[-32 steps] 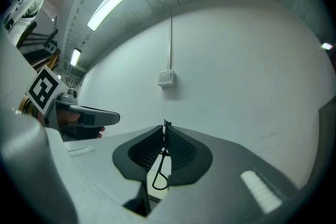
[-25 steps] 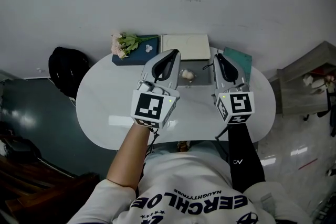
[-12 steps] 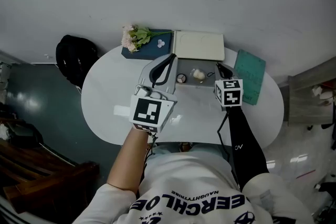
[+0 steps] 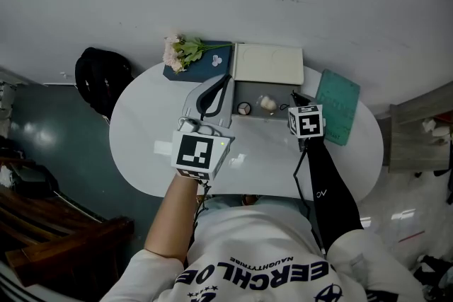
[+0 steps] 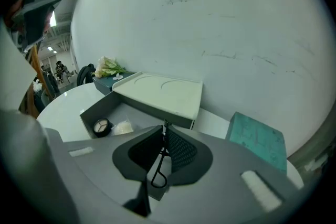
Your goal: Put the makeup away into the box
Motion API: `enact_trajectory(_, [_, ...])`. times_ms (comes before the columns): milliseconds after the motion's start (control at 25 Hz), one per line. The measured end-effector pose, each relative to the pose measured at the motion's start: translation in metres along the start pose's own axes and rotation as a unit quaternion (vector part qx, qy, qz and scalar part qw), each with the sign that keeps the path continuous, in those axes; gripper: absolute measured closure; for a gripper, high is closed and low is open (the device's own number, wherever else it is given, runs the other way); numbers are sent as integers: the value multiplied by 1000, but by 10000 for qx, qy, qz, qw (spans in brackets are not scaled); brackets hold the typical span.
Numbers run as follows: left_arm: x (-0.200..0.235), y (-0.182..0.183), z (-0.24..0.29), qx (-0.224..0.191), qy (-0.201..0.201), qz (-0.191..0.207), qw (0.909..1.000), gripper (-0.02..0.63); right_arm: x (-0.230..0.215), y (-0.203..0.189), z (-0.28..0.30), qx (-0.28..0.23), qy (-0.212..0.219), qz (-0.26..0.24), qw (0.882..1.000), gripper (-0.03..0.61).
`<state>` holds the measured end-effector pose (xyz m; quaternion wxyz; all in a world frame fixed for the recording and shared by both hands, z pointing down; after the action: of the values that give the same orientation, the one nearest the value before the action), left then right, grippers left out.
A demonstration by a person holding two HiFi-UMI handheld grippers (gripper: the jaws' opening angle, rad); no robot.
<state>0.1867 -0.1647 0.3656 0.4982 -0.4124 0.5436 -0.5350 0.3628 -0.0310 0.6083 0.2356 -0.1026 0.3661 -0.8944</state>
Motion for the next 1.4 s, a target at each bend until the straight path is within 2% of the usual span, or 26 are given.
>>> enact_trajectory(40, [0,-1,1,15,10,4,10000,607,0,-2,2,63,4,-11,10000,520])
enact_trajectory(80, [0,-1,1,30,22,6,10000,607,1,-3,3,112,9,-31,9999,490])
enact_trajectory(120, [1,-2,1,38,33,4,10000,607,2,-4,4,140,11,-63,9999,406])
enact_trajectory(160, [1,-2,1,40,43,-1,10000,607,2,-4,5,144,5,-98,9998,353])
enact_trajectory(200, [2,-2,1,39,53,-7,10000,607,3,-4,4,129,-4,-123,9998,347])
enact_trajectory(800, [3,-1,-4,-3,117,-111,9999,608,3,-6,-9,-20,-67,-87,9999,350])
enact_trajectory(1080, [2,7,-9,-113,151,-78,9998,607,7,24,-41,-831,-55,-103,9965,357])
enact_trajectory(1400, [3,24,-11,-272,226,-14,9994,607,22,71,-97,-1791,-28,-200,9836,359])
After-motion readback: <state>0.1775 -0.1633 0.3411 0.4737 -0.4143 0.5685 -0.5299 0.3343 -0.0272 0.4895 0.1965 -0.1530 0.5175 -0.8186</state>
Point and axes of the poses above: the fingertips, and each gripper's own axes: z forward along the fingers, x to its left, y out of its top, the point moved 4 cm from there along -z, backward along the fingers, and after that the axes turned 1 degree about -y, right-handed, at the moved point
